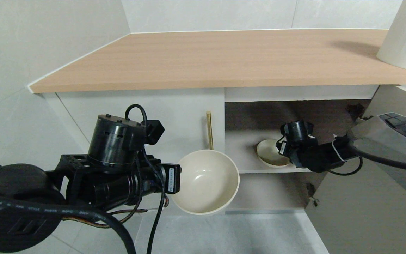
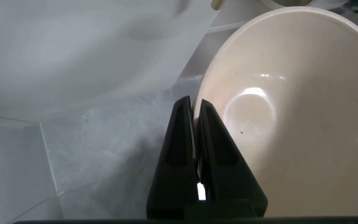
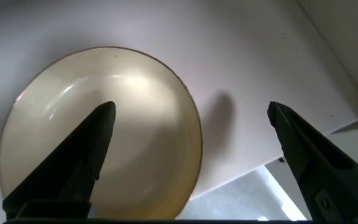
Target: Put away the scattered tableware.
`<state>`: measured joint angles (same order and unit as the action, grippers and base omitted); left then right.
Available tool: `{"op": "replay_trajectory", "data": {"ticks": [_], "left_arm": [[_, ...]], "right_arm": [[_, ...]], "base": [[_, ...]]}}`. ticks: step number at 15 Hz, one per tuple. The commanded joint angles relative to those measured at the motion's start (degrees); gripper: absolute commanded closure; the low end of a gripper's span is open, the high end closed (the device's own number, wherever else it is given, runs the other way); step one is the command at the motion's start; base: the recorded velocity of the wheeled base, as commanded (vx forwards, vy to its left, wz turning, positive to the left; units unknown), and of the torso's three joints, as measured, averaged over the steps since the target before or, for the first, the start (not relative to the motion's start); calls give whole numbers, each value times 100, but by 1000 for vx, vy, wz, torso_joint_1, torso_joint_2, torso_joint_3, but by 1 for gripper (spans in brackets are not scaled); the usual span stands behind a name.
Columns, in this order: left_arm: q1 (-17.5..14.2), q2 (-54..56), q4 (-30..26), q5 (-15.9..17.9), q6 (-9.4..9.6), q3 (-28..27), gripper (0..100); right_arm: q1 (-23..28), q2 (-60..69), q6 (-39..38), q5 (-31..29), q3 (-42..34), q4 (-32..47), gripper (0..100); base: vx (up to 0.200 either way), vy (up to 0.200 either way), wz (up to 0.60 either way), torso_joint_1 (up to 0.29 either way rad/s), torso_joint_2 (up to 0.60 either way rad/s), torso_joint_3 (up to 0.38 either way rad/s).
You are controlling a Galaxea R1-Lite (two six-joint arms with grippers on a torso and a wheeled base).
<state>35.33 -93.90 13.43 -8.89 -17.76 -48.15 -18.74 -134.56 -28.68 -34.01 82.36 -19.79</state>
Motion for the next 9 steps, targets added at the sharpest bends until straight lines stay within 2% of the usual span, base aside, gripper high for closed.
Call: {"op": "replay_trajectory", "data": {"ticks": [1,4,6,9], "left_arm": [[9,-49,1,-8,1,-10,100],[44,-146,10,-87,1,-19,100],[97,-348,10,-342,71,-27,100],[167,-559,1,-605,194,-27,100]], "right_arm": [[-51,413,3,53,-282,1,0],[-306,1055,12,554,-836,10,0],[-772,1898,82,1388,-1556,89,0],[-1343,2689,364,1749,-2101,317,0]], "base": [[0,0,0,0,0,0],[0,0,0,0,0,0],[0,0,0,0,0,0],[0,0,0,0,0,0]]}}
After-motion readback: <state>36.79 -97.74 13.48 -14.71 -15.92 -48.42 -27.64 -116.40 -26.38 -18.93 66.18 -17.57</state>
